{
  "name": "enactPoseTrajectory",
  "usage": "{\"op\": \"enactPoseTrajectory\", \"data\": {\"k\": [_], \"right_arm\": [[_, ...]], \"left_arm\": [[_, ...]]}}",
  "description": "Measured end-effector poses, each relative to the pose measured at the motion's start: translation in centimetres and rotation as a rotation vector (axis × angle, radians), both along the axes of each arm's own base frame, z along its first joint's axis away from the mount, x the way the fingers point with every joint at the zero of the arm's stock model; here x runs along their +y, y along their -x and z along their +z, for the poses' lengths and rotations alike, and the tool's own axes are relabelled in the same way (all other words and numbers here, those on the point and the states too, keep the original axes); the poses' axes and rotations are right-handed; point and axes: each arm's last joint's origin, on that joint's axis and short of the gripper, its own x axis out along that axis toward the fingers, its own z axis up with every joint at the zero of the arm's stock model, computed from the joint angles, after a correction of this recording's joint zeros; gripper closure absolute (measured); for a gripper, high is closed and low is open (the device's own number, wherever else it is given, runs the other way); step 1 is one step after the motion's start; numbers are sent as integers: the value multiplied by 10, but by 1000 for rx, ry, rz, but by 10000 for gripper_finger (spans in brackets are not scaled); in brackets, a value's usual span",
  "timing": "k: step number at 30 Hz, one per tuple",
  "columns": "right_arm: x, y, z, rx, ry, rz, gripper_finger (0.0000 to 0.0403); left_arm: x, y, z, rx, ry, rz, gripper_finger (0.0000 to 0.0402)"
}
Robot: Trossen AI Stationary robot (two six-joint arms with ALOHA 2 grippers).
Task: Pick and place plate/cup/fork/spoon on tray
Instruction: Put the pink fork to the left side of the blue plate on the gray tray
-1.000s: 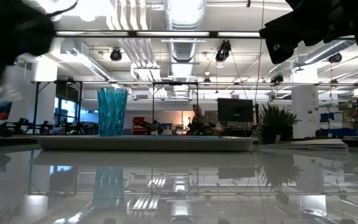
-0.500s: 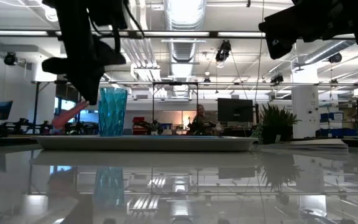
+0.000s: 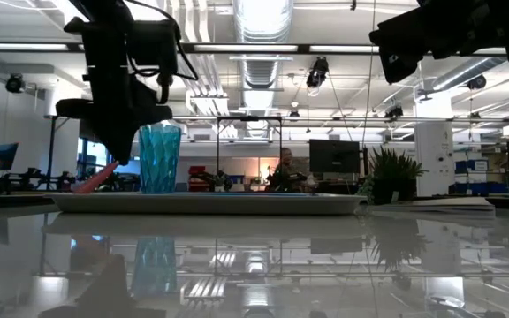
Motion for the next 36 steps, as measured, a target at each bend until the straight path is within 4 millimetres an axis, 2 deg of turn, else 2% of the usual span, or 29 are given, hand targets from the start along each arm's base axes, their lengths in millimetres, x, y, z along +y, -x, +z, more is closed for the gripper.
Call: {"op": "enactPoseTrajectory", "data": {"k": [12,24,30,36], "right_arm": [[0,0,0,3,-8,-1,346],[0,0,0,6,-17,-3,346],[0,0,-1,15,-43,-7,346],[0,1,-8,122,-138,-31,346]], "left_arm": [[1,-3,-9,-56,-23,2,399],[1,-2,-9,-37,-61,-16,318],[-9,-3,-5,-25,-75,-129,306],[-28,-3,1,-16,-92,-300,306]]}}
